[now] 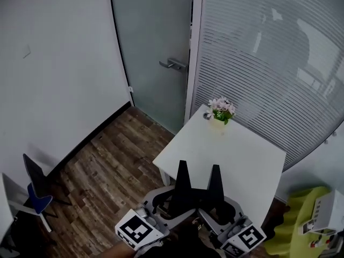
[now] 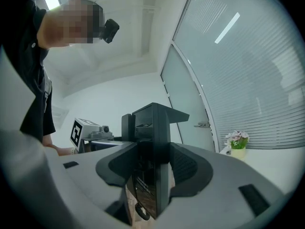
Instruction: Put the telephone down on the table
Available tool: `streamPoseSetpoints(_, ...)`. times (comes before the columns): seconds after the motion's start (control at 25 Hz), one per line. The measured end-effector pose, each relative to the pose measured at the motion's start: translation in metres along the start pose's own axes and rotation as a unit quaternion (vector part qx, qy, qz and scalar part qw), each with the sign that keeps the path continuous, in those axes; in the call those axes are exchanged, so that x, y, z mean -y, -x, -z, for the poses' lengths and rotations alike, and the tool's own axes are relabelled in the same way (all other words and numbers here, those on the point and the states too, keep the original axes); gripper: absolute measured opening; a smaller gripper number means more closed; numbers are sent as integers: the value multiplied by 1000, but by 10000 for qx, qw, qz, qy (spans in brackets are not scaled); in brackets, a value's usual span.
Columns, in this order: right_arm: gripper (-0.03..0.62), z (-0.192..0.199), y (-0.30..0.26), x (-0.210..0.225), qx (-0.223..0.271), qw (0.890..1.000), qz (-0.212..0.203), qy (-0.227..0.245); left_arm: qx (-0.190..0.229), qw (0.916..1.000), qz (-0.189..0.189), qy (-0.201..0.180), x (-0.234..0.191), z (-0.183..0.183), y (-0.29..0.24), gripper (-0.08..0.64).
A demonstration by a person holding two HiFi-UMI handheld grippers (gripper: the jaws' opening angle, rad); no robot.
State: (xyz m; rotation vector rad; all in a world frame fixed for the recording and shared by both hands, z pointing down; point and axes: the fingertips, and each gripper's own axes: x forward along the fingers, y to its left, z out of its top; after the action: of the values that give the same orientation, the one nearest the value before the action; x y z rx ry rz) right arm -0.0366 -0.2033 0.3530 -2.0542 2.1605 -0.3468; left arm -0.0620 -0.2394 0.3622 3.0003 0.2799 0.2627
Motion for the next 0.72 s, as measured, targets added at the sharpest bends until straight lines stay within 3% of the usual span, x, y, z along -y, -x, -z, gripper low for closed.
streamPoseSetpoints(0.32, 227, -11, 3, 88, 103, 9984, 438, -348, -263, 9980, 559, -133, -21, -8, -90, 281)
streamPoseSetpoints(0.72, 227, 2, 16, 205, -153, 9926, 862, -836, -948, 9907, 901, 387, -39, 15, -206, 281)
